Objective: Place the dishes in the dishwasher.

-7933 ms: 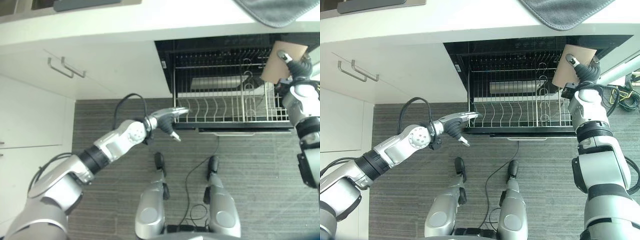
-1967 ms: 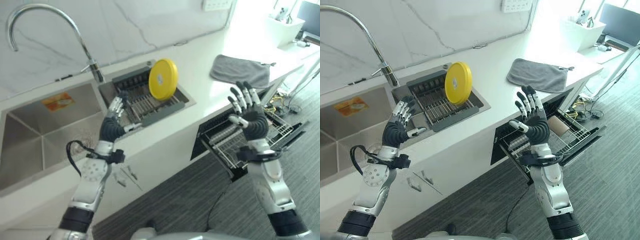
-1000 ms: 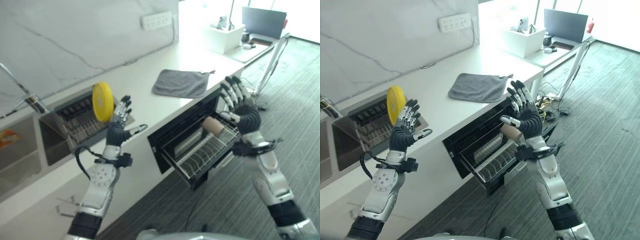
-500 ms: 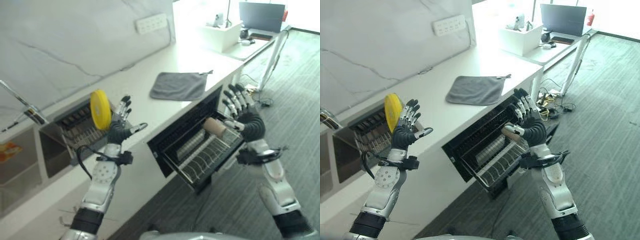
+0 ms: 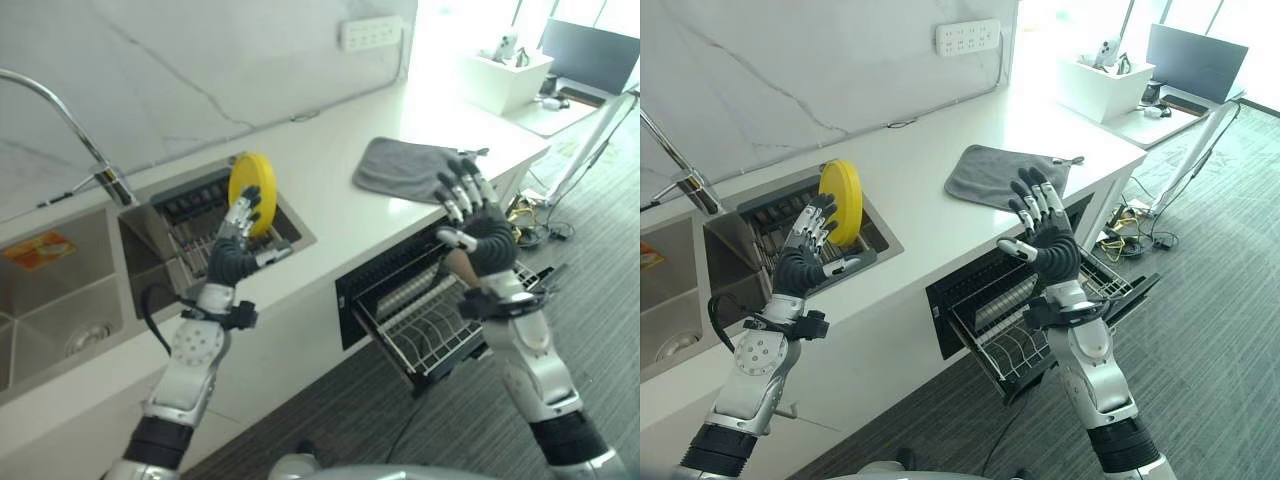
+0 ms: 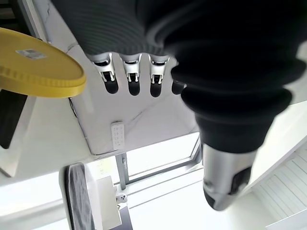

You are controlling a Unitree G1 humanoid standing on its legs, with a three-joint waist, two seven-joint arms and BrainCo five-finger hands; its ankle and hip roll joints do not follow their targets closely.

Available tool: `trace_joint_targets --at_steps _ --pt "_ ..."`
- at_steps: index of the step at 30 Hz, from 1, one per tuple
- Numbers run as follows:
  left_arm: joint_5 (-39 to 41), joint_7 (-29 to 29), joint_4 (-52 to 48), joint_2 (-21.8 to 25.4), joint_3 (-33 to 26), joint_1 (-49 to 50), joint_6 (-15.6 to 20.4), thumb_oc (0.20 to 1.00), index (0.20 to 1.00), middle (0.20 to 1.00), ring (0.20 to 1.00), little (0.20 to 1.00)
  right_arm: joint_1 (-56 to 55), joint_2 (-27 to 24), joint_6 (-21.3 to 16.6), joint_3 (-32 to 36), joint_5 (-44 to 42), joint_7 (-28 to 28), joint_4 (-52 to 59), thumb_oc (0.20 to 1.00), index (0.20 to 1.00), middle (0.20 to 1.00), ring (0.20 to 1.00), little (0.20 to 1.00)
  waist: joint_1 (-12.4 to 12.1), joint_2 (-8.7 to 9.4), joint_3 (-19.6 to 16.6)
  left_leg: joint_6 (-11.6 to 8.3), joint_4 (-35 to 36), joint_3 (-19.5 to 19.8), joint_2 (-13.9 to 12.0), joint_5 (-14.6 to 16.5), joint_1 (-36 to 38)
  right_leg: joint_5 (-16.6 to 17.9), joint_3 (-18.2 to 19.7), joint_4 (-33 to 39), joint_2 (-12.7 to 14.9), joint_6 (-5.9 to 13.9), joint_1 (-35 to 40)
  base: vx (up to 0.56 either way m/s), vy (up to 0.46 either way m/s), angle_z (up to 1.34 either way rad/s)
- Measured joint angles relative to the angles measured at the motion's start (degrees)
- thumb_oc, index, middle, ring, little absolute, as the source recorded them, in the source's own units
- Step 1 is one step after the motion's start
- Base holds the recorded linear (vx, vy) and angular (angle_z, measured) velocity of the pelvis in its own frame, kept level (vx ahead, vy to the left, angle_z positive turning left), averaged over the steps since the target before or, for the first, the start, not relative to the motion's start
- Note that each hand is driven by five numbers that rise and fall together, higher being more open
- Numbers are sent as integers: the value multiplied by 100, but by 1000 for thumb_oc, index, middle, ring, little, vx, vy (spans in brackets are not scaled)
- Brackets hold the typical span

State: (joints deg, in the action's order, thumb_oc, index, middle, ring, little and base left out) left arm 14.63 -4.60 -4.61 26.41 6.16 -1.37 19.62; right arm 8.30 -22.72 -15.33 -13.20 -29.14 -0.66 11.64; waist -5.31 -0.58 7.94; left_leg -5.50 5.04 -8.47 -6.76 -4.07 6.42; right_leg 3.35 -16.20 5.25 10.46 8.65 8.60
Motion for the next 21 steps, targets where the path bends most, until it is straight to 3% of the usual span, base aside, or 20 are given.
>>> trace_joint_targets --at_steps 3,7,8,13,21 --pt "3 -14 1 -87 -150 13 -2 1000 1000 1000 1000 1000 96 -35 193 26 -16 -100 -12 1000 1000 1000 1000 1000 -50 -18 -26 -7 2 39 -7 -6 -36 10 -54 -25 -4 -7 19 29 53 11" --pt "9 -24 -4 -133 -224 34 -16 1000 1000 1000 1000 1000 727 107 547 5 -445 -112 -683 1000 1000 1000 1000 1000 -336 94 -214 2 35 237 29 27 -133 -23 -331 -25 16 -9 116 132 118 27" --pt "14 -36 -11 -113 -228 61 -10 1000 1000 1000 1000 1000 1040 247 724 10 -497 -68 -951 1000 1000 1000 1000 1000 -555 139 -239 19 28 299 37 13 -153 -42 -356 -25 18 -4 126 123 118 33" --pt "-4 -307 -10 -98 -416 76 88 1000 1000 1000 1000 1000 1405 441 883 -109 -588 56 -1275 1000 1000 1000 1000 1000 -892 183 -253 27 0 541 127 -73 -294 -55 -588 -25 83 9 131 58 45 29" --pt "-12 -322 -13 193 -475 69 219 1000 1000 1000 1000 1000 1694 566 1003 -154 -589 369 -1861 1000 1000 1000 1000 1000 -1117 384 -214 57 36 816 206 -46 -435 -112 -840 -25 132 51 208 81 31 18"
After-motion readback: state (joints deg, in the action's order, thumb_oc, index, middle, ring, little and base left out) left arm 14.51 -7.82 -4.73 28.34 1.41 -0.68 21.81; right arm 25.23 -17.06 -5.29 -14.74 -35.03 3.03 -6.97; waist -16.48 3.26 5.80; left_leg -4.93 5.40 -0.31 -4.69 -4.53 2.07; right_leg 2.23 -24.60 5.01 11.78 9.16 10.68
